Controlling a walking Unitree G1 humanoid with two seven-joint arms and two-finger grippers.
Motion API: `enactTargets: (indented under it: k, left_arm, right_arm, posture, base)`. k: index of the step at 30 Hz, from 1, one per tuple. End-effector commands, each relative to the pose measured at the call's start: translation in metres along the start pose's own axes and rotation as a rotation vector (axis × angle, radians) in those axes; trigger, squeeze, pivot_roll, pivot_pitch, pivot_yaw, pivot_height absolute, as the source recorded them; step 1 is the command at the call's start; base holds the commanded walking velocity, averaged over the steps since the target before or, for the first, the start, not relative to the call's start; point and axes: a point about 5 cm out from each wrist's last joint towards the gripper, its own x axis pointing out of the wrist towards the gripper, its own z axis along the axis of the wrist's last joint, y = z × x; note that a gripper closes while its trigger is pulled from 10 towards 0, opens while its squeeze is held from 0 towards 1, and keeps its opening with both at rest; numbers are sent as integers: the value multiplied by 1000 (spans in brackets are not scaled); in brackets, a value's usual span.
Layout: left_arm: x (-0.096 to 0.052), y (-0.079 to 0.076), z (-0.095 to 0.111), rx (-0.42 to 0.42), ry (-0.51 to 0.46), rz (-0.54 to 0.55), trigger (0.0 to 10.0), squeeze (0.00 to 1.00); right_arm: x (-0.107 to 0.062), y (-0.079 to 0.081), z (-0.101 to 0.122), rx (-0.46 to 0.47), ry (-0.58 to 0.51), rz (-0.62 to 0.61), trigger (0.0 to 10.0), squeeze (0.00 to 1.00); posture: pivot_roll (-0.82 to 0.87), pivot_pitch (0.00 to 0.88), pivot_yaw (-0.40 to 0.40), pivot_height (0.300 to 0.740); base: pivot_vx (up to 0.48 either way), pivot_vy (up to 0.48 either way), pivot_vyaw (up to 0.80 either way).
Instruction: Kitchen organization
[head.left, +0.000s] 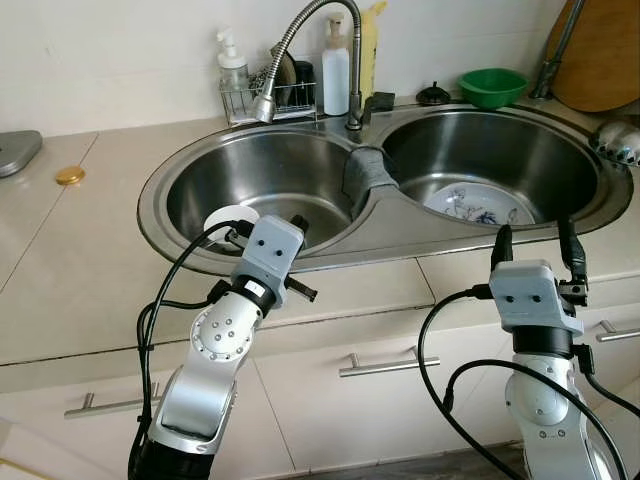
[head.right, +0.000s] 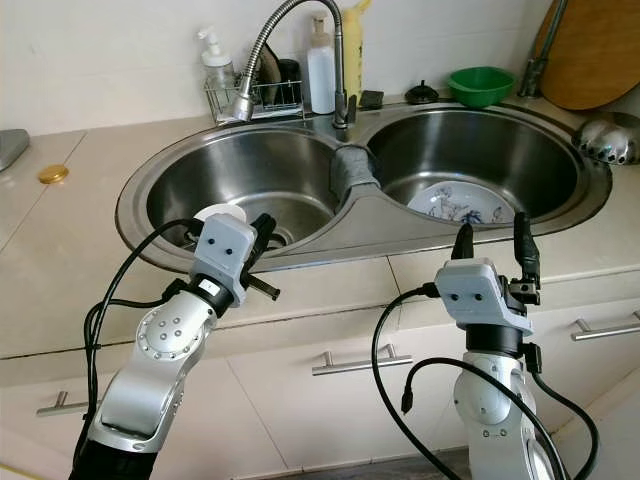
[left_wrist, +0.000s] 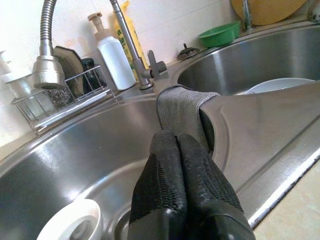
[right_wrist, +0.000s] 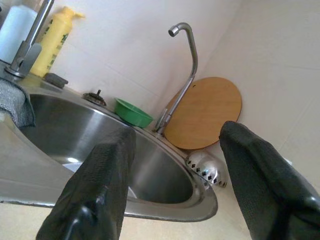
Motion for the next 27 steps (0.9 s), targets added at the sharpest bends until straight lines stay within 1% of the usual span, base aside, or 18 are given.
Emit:
enactTargets:
  k: [1,7,18,23,25,27]
  left_arm:
    - [0,3,1,1,-5,5,10000,0]
    - [-2,5,2,1,-14,19,10000,0]
    - [-4,6,4,3,-21,35,10000,0]
    - [-5,6,5,5,-29,37,10000,0]
    - [-6,6,5,4,-31,38,10000,0]
    - [-6,6,5,4,-31,38,10000,0]
  right_arm:
    - [2,-2,6,-1,-22,-10,10000,0]
    - [6,2,8,14,-31,2,10000,0]
    - [11,6,10,32,-37,9,10000,0]
    - [13,9,11,62,-36,14,10000,0]
    - [14,6,9,103,-18,-2,10000,0]
    - [14,5,9,112,-12,-10,10000,0]
  posture:
    - [11,0,47,740]
    - [36,0,28,740]
    - [55,0,13,740]
    - [60,0,8,740]
    - [61,0,6,740]
    - [61,0,6,740]
  base:
    - [0,0,0]
    - [0,0,0]
    - [0,0,0]
    - [0,0,0]
    - [0,0,-800]
    - [0,0,-800]
